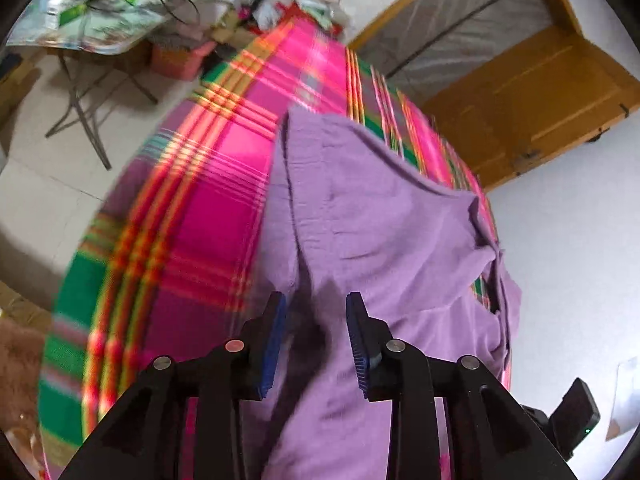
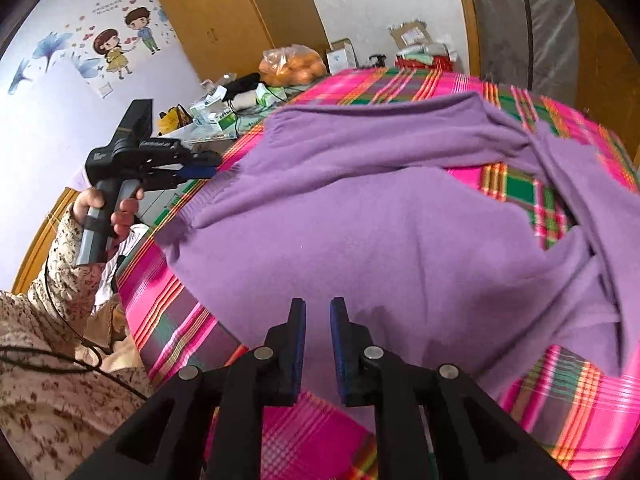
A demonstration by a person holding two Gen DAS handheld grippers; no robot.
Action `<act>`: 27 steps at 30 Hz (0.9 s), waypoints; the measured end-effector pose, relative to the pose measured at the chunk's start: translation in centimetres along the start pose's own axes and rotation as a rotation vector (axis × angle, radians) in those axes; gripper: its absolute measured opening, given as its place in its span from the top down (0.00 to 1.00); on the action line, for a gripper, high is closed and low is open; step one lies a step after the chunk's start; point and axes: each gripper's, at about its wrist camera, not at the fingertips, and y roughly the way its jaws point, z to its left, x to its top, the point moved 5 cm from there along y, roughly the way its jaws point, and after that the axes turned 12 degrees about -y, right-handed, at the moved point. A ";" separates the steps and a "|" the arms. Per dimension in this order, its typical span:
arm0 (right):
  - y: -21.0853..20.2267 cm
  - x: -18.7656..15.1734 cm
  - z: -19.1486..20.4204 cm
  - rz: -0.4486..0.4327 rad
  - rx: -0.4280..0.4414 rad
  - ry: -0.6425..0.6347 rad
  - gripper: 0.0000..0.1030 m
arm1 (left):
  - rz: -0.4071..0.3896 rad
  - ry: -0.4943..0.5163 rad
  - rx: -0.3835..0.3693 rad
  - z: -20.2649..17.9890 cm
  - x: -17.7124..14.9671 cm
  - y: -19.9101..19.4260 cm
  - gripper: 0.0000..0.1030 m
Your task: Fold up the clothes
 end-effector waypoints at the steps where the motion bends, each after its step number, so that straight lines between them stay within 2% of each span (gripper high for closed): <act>1: 0.5 0.2 -0.1 0.005 0.010 0.007 0.86 | 0.011 -0.008 -0.002 0.0 0.4 0.5 0.69; 3: 1.4 0.5 0.0 0.014 0.025 0.010 0.86 | 0.030 -0.021 -0.011 -0.1 1.2 1.5 0.69; 7: 2.9 1.6 -0.1 0.023 0.042 0.015 0.86 | 0.056 -0.034 -0.086 -0.5 2.2 2.1 0.68; 10: 4.1 2.4 -0.4 0.032 0.049 0.025 0.86 | 0.113 -0.076 -0.120 -0.3 2.9 3.4 0.68; 14: 6.0 3.1 -1.0 0.049 0.061 0.071 0.86 | 0.130 -0.146 -0.199 -0.1 4.3 4.4 0.68; 25: 8.2 5.7 -0.3 0.026 0.075 0.035 0.86 | 0.066 -0.167 -0.253 -2.1 8.6 5.8 0.68; 27: 8.6 6.2 0.0 0.021 0.076 0.024 0.76 | 0.056 -0.170 -0.246 -2.2 9.1 5.7 0.68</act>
